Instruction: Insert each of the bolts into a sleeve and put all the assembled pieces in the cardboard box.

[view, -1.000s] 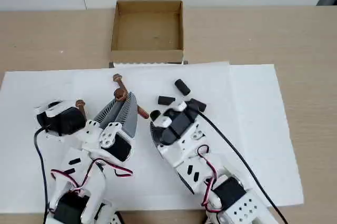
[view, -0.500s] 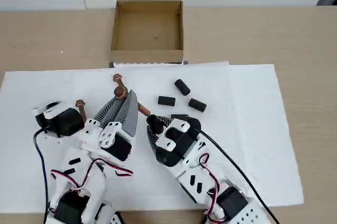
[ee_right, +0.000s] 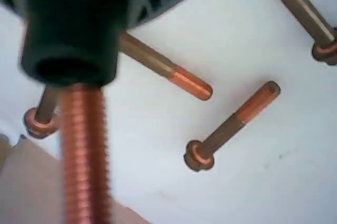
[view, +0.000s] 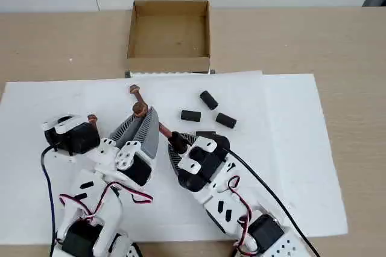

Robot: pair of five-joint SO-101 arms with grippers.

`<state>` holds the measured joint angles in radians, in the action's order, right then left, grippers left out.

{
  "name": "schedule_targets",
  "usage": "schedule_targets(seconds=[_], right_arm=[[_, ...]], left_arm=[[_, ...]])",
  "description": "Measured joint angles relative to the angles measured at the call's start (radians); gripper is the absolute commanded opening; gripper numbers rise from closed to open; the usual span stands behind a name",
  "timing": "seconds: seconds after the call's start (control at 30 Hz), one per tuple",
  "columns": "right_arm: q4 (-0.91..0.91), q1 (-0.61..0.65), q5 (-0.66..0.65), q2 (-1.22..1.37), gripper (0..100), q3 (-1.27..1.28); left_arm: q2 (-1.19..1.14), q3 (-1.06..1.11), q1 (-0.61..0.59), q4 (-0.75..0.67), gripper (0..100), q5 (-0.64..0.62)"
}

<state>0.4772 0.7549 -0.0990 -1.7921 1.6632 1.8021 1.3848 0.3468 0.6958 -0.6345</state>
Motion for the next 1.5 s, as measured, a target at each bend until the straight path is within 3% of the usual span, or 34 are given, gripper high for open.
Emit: schedule_targets(seconds=[0.17, 0.7, 1.0, 1.17, 1.37, 1.5], right_arm=[[0.0, -0.005, -0.009, -0.005, 0.2, 0.0], [0.0, 0.035, -0.129, -0.005, 0.2, 0.0], [0.002, 0.041, -0.129, -0.003, 0.2, 0.0], [0.0, 0.031, -0.133, -0.005, 0.2, -0.002], [0.0, 0.028, -0.135, -0.005, 0.2, -0.002], [0.0, 0.029, -0.138, -0.005, 0.2, -0.002]], left_arm=[[0.0, 0.0, 0.071, 0.014, 1, 0.009], [0.008, 0.034, 0.1, 0.072, 1, 0.184], [0.009, 0.034, 0.109, 0.189, 1, 0.178], [0.006, 0.028, 0.109, 0.196, 1, 0.071], [0.006, 0.028, 0.107, 0.196, 1, 0.049], [0.006, 0.028, 0.107, 0.236, 15, 0.049]])
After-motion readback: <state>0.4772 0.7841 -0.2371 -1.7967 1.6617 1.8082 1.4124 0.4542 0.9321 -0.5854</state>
